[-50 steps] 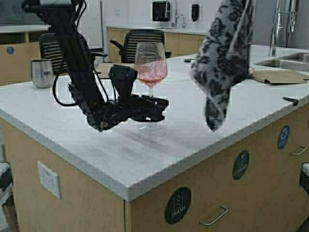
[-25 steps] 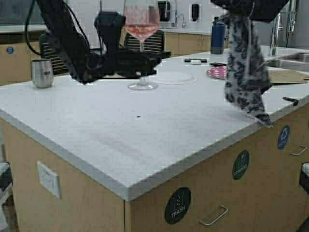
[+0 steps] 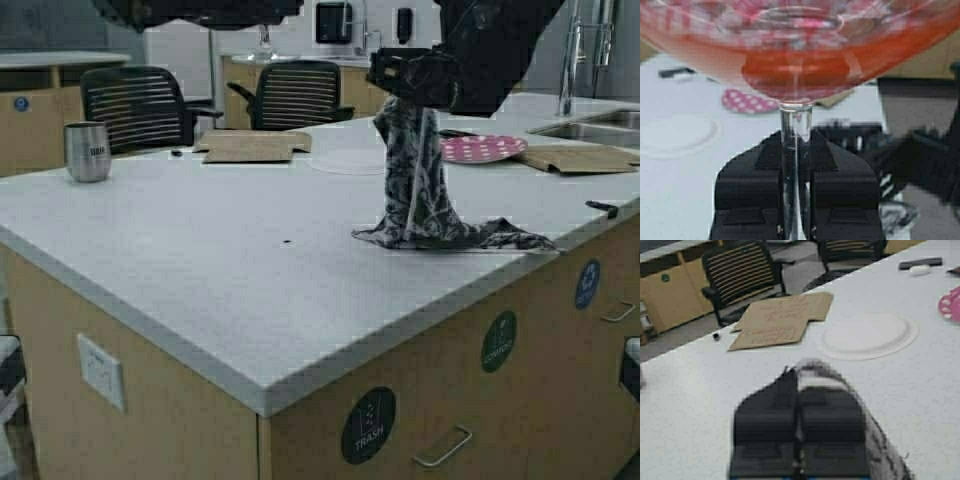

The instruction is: Get the cloth and wipe up the spill under the wine glass

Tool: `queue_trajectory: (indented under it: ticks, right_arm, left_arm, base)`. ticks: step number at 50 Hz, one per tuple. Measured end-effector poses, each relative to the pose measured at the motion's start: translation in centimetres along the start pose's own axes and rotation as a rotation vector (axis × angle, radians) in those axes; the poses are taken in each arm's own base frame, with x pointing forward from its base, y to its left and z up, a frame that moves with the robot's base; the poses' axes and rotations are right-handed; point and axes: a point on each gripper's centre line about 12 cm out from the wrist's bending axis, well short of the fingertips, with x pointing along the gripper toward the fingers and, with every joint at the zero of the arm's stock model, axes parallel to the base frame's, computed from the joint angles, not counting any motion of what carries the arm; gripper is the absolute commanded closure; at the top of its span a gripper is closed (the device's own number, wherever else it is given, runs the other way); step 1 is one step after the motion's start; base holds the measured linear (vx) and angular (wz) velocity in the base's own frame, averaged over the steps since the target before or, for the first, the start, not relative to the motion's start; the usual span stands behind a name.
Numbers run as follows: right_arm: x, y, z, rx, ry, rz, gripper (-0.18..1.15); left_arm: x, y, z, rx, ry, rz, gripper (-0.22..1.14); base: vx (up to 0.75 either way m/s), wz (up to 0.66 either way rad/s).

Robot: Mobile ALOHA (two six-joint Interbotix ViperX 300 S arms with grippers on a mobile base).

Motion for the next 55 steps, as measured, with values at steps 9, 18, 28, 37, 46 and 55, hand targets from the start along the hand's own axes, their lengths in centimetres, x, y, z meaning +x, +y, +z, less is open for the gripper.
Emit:
queue_trajectory:
  ticks: [9, 18, 28, 37, 46, 55]
  right_arm:
    - [-0.8, 2.0, -1.9, -0.002, 0.045, 0.039, 0.91]
    - [-1.5, 5.1, -5.9, -0.008, 0.118, 0.1, 0.91]
    - [-3.3, 11.3, -10.2, -0.023, 0.188, 0.231, 0.91]
    - [-5.7, 17.9, -12.6, -0.026, 0.236, 0.367, 0.91]
    - [-7.6, 23.0, -13.1, -0.023, 0.245, 0.469, 0.91]
    - [-7.9, 19.8, -13.5, -0.044, 0.287, 0.411, 0.91]
  left_arm:
    - [-0.2, 0.2, 3.4, -0.007, 0.003, 0.028, 0.73]
    - [0.1, 0.2, 5.0, -0.001, -0.023, 0.03, 0.73]
    - [0.2, 0.3, 5.3, -0.002, -0.028, 0.034, 0.73]
    - [0.4, 0.3, 5.8, 0.001, -0.043, 0.033, 0.73]
    - [0.9, 0.4, 6.3, 0.002, -0.058, 0.032, 0.73]
    - [2.0, 0.7, 5.2, -0.003, -0.042, 0.034, 0.73]
  base:
    - [0.0, 0.0]
    - [0.0, 0.0]
    - [0.0, 0.0]
    - [0.0, 0.0]
    - [0.0, 0.0]
    - [0.0, 0.0]
